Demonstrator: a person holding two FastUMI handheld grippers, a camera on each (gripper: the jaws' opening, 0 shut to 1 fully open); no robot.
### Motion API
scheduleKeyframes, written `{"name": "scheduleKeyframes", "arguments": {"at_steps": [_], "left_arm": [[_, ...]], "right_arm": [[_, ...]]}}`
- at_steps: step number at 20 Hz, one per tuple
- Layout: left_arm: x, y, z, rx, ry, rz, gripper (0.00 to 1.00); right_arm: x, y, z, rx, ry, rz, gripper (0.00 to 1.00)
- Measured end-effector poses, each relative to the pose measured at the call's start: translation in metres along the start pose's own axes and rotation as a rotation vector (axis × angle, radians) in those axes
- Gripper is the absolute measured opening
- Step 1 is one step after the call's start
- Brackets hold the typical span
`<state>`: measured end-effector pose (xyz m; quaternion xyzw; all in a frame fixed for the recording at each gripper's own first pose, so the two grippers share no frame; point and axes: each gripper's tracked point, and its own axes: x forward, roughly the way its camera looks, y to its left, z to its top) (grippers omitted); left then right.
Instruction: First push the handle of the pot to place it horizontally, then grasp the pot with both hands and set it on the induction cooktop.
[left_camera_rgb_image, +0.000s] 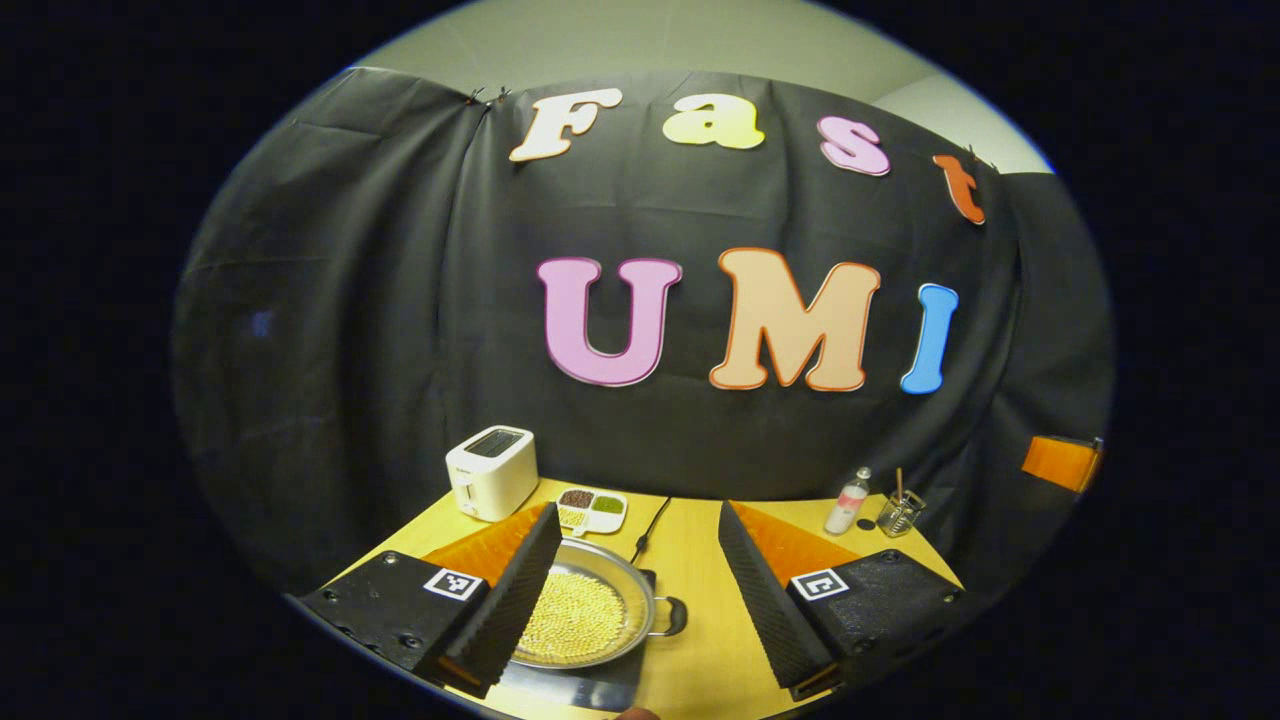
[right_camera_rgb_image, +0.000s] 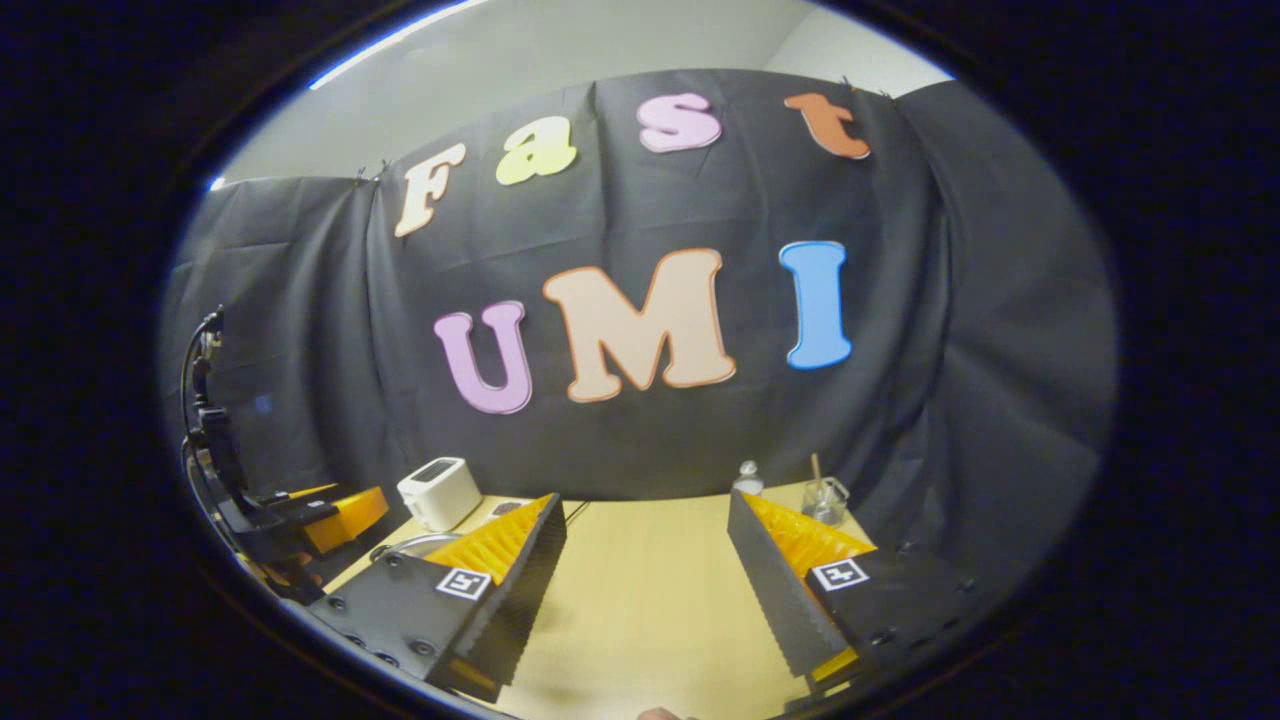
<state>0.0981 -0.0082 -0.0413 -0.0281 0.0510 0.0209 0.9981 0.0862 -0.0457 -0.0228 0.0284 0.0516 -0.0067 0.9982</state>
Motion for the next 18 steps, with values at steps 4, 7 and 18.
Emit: {"name": "scheduleKeyframes", "arguments": {"at_steps": [4, 7, 18], "left_arm": [[-0.015, -0.047, 0.02, -0.029, -0.062, -0.021, 0.96], [-0.026, -0.069, 0.028, -0.029, -0.088, -0.033, 0.96], [-0.029, -0.115, 0.035, 0.039, -0.112, -0.069, 0.96]], "right_arm": [[-0.017, -0.037, 0.016, -0.003, -0.049, 0.002, 0.92], [-0.028, -0.049, 0.024, -0.001, -0.079, 0.018, 0.92], [-0.038, -0.083, 0.027, -0.018, -0.106, -0.004, 0.92]]}}
